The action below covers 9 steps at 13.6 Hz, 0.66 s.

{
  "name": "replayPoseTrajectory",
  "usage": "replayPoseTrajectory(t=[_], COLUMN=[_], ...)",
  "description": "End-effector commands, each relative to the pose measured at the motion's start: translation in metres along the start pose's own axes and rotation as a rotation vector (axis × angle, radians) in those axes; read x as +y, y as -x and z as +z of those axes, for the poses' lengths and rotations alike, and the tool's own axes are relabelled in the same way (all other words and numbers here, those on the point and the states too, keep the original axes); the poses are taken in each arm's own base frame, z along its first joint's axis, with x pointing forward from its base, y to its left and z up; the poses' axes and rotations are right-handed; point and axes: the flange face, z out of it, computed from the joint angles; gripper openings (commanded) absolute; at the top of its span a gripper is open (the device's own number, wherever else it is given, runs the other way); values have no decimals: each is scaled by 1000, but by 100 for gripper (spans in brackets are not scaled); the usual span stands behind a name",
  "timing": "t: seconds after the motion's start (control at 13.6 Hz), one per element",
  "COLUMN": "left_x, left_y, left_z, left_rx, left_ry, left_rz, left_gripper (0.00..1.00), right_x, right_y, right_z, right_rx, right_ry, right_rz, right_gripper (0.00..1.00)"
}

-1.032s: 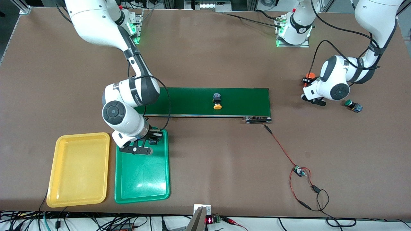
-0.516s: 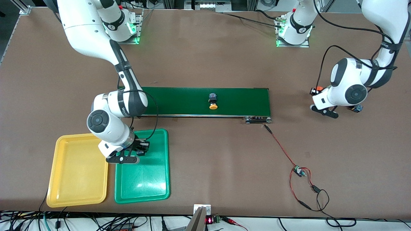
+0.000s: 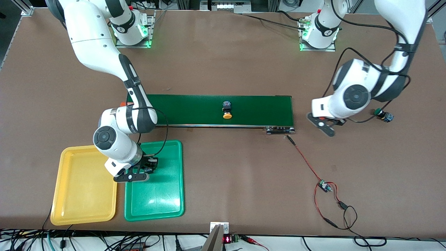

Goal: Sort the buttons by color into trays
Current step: 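Release the green switch into the green tray while the left gripper places the cylinder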

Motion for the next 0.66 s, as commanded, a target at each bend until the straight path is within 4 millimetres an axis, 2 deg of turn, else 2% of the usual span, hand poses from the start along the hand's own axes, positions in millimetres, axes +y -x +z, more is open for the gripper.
replayPoseTrajectory(t=[0.0, 0.07, 0.15, 0.29, 0.37, 0.52, 0.59], left_x=[36, 56, 69, 102, 106, 110, 121], left_y=[-38, -50, -60, -79, -85, -89, -94], left_z=[-3, -3, 1, -5, -6, 4, 4], left_rx=[6, 8, 5, 18, 24, 25, 25], left_ry=[15, 14, 21, 17, 21, 33, 31], left_rz=[156, 201, 228, 286, 297, 318, 338], left_gripper=[18, 18, 18, 19, 20, 25, 35], right_x=[14, 15, 17, 5, 6, -2, -4], right_y=[-10, -9, -9, -9, -7, -3, -3], right_z=[3, 4, 1, -8, -17, -49, -64], right_rx=[20, 18, 13, 10, -21, -88, -104], right_ry=[-8, -7, -8, -12, -16, -27, -23], right_rz=[-57, -53, -58, -62, -55, -6, 37], right_gripper=[25, 97, 100, 100, 100, 100, 100])
